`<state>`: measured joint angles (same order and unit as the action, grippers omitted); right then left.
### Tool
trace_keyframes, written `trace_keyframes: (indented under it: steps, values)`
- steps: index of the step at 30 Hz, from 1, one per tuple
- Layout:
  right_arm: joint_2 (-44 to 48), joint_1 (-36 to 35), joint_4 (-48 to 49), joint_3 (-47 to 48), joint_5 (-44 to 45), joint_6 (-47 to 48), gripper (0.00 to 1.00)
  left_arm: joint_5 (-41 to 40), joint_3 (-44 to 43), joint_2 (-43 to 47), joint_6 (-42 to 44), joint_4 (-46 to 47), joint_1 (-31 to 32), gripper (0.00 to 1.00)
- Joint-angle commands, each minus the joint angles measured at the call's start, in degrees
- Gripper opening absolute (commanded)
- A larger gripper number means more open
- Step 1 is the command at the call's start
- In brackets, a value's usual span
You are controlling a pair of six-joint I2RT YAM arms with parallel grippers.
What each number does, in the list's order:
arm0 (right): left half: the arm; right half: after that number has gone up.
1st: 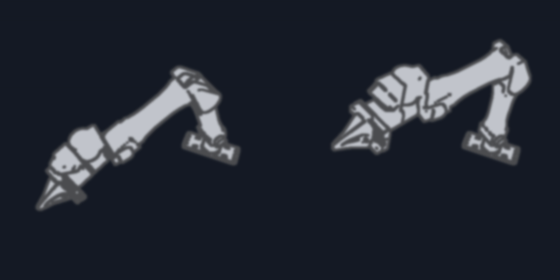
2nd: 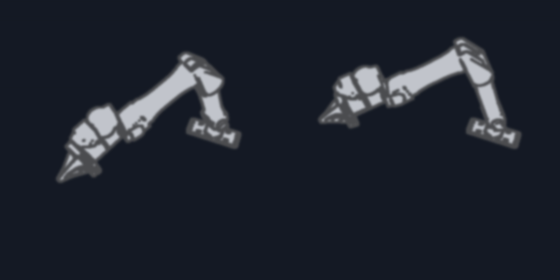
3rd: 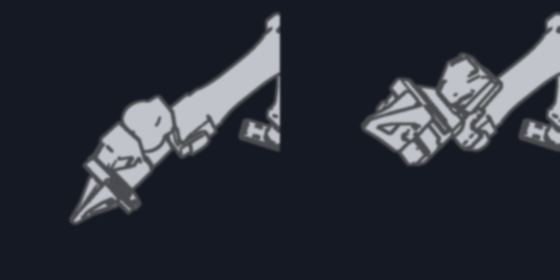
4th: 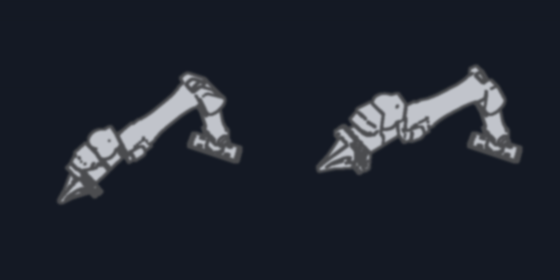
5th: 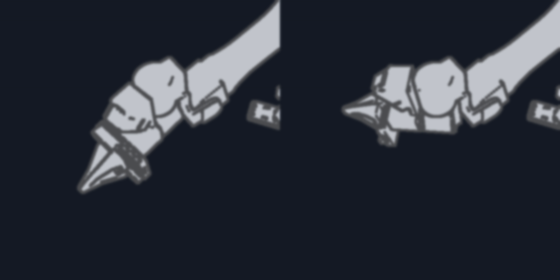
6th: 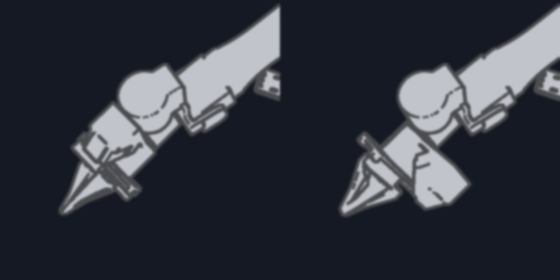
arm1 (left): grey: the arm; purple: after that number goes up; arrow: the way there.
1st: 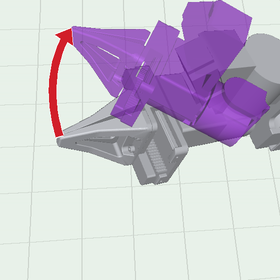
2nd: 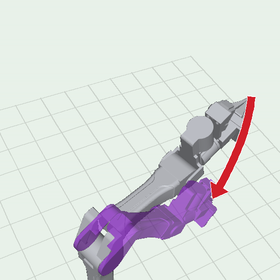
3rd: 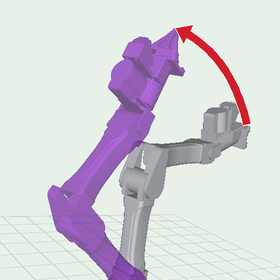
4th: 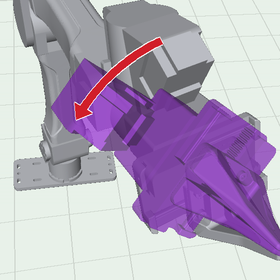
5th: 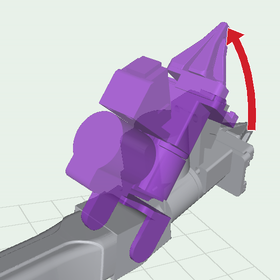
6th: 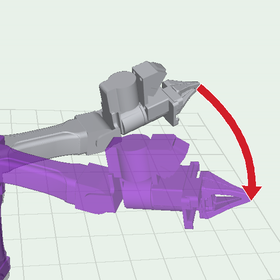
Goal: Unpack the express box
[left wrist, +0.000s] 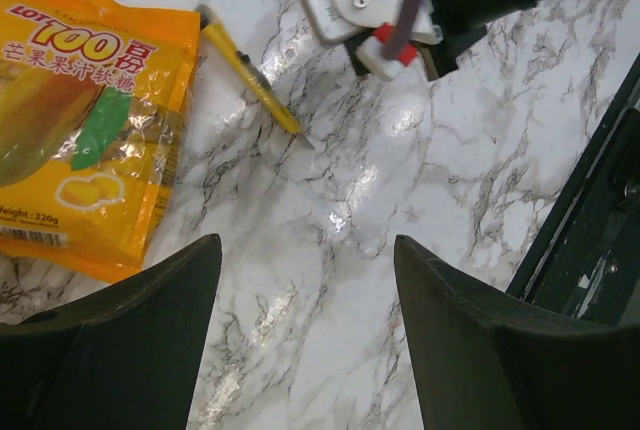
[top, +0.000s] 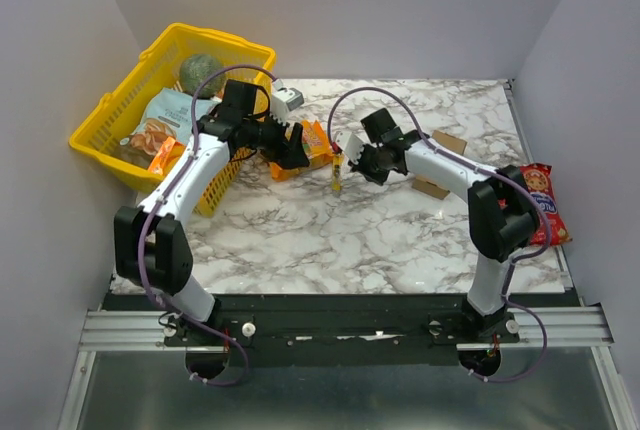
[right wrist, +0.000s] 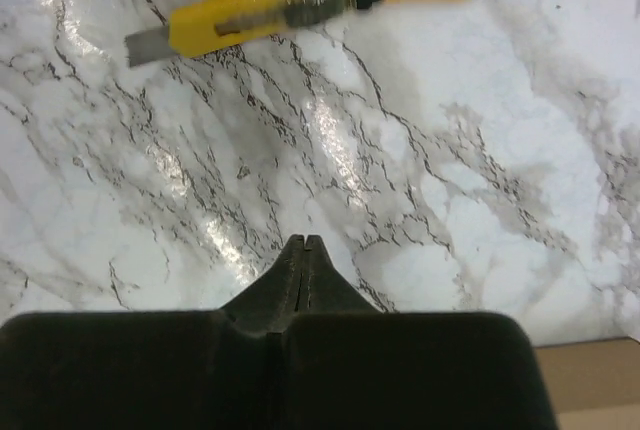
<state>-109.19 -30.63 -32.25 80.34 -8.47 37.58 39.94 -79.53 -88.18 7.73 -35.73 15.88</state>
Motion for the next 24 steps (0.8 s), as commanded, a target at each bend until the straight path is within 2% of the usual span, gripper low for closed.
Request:
trace_keyframes:
  steps: [1,6,9,10,12,15,19,24]
  values:
    - [5.5,0.3,1.8,-1.8,-1.1,2.5,0.0,4.4,-4.1,-7.1,-2.5,1.6,0.6,0.78]
    - [3.9,0.6,2.0,0.0,0.1,3.0,0.04,4.6,-6.5,-8.5,-4.7,2.2,0.6,0.77]
    - [-0.7,2.0,-0.9,7.3,-1.4,-0.3,0.12,4.2,-5.7,-6.9,-3.9,1.1,0.6,0.77]
    - [-1.9,2.1,-3.1,9.4,-3.5,-0.6,0.19,3.4,-5.6,-6.0,-2.7,-0.3,0.6,0.77]
    - [-5.7,2.0,-5.4,13.9,-6.2,-0.3,0.24,2.2,-4.3,-4.8,-1.7,-1.8,0.4,0.77]
    - [-9.1,1.5,-5.9,15.8,-8.2,-2.0,0.24,0.5,-1.1,-1.7,-1.4,-3.2,-0.7,0.77]
    - [-14.4,-0.7,-5.7,17.3,-8.2,-0.8,0.13,-1.2,2.4,3.3,-2.5,-3.2,-2.3,0.77]
    - [-16.9,-4.9,-7.0,19.9,-9.1,-0.8,0.08,-4.1,5.8,6.5,-3.1,-2.9,-4.8,0.77]
